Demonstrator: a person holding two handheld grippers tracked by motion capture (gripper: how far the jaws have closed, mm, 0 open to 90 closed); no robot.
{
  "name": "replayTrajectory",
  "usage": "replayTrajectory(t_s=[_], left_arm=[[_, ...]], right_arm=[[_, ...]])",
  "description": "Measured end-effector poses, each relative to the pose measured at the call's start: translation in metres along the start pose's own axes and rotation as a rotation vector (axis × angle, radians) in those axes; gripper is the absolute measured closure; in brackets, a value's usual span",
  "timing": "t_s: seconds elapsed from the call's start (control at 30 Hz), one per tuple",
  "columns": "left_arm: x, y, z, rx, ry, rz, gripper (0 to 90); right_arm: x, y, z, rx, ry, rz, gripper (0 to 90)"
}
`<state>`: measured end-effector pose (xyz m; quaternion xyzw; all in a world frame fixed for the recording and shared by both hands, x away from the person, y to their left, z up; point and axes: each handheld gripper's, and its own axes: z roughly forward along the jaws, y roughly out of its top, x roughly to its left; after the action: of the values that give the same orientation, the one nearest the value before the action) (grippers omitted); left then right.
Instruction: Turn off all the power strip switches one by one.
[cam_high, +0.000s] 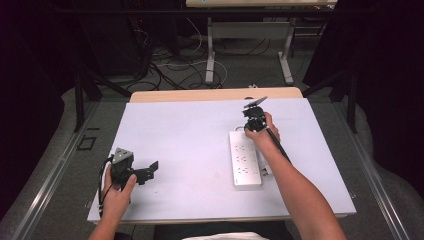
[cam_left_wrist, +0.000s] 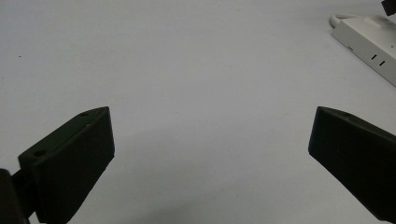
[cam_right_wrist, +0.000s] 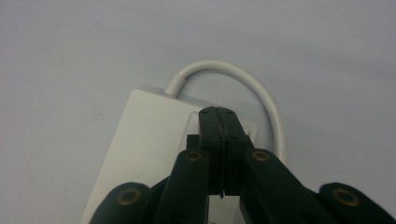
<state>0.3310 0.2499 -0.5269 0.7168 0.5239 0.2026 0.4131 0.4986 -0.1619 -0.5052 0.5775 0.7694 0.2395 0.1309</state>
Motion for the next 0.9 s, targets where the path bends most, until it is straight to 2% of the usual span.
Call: replayTrajectory(t_s=[0.17,0.37,0.43,0.57,0.63,0.67,0.8,0.9], left_arm=[[0.0003,0.0,-0.0003,0.0,0.0,0.001,0.4],[-0.0004,0.0004,-0.001,-0.004,0.0,0.0,0.4],[-0.0005,0.0002,-0.0009,-0.008,-0.001,-0.002,0.4],[0.0002,-0.0005,0.0001,0.002,0.0,0.005,0.4],[0.001,-0.0001,-0.0004,0.0,0.0,-0.005,0.4],[0.0012,-0.0005,0.0004,-0.005,0.001,-0.015,0.4],[0.0014,-0.0014,0.0003,0.006,0.004,-0.001,0.4],[0.0012,-0.0015,-0.0005,-0.004,0.004,-0.008,0.4]], right_arm=[[0.0015,-0.0011,0.0034,-0.012,0.004,0.003,90.0],[0.0016,-0.0015,0.0074,0.009,-0.016,-0.009,90.0],[0.0011,-0.0011,0.008,0.01,-0.002,0.0,90.0],[0.0012,-0.0019,0.0092,0.008,-0.004,-0.005,90.0],[0.0015,-0.0014,0.0092,0.012,-0.01,-0.003,90.0],[0.0008,-0.0015,0.0089,0.015,-0.008,-0.005,90.0],[0.002,-0.004,0.0101,0.007,-0.01,-0.03,90.0],[0.0012,-0.0038,0.0103,0.006,-0.008,-0.025,90.0]])
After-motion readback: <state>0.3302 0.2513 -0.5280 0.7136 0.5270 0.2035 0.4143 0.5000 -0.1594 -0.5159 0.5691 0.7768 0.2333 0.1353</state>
